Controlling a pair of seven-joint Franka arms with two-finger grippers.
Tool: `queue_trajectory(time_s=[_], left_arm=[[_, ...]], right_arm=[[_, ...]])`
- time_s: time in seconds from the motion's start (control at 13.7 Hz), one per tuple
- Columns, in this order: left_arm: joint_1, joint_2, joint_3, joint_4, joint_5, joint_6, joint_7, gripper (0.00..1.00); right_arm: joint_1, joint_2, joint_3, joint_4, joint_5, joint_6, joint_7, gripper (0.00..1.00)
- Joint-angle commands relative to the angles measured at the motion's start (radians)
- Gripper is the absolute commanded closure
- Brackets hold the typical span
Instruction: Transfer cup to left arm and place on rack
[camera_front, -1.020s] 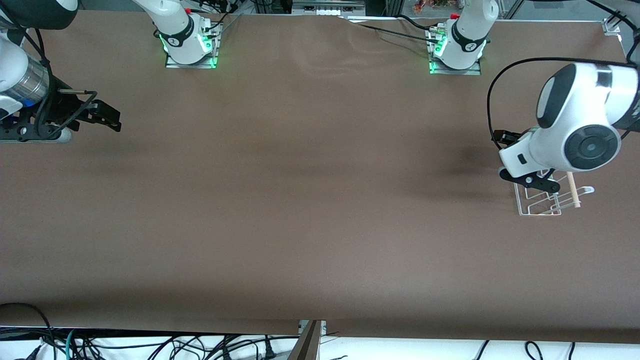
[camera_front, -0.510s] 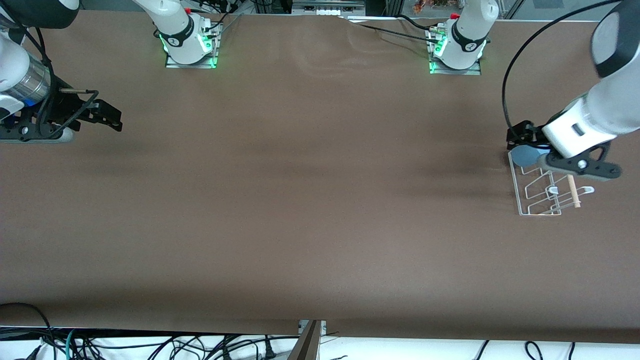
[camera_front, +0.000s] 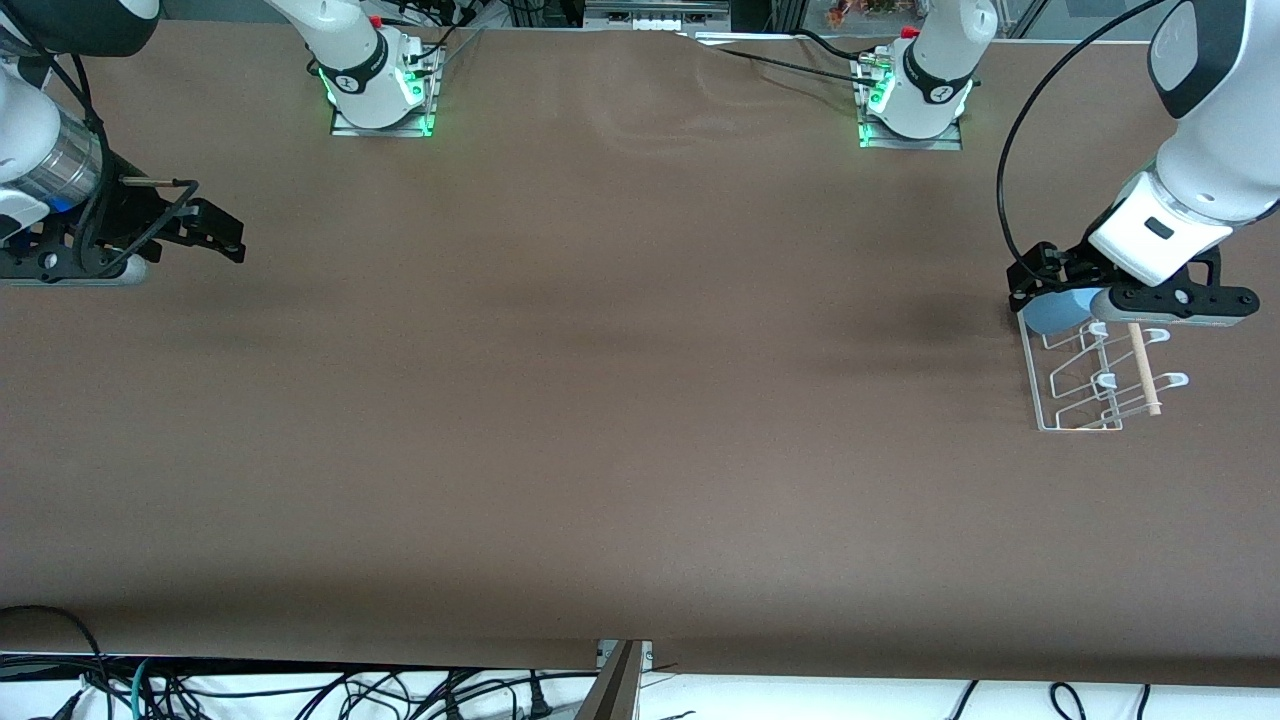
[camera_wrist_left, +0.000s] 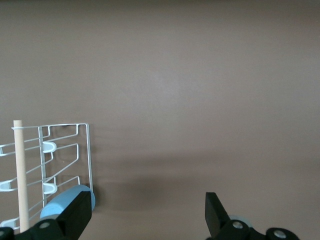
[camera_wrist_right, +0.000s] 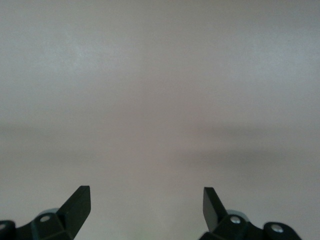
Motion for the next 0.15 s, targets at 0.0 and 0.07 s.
queue_trajectory(time_s=[0.0,0.07], left_arm=[[-0.016,-0.034,0.011,-0.023,0.000,-0.017,-0.013,0.00],[-0.018,-0.033,0.009,-0.023,0.000,-0.023,-0.013,0.00]], right_arm=[[0.005,0.006,0.000,0.021,-0.011,-0.014,-0.008,0.01],[0.005,0.006,0.000,0.021,-0.011,-0.014,-0.008,0.01]])
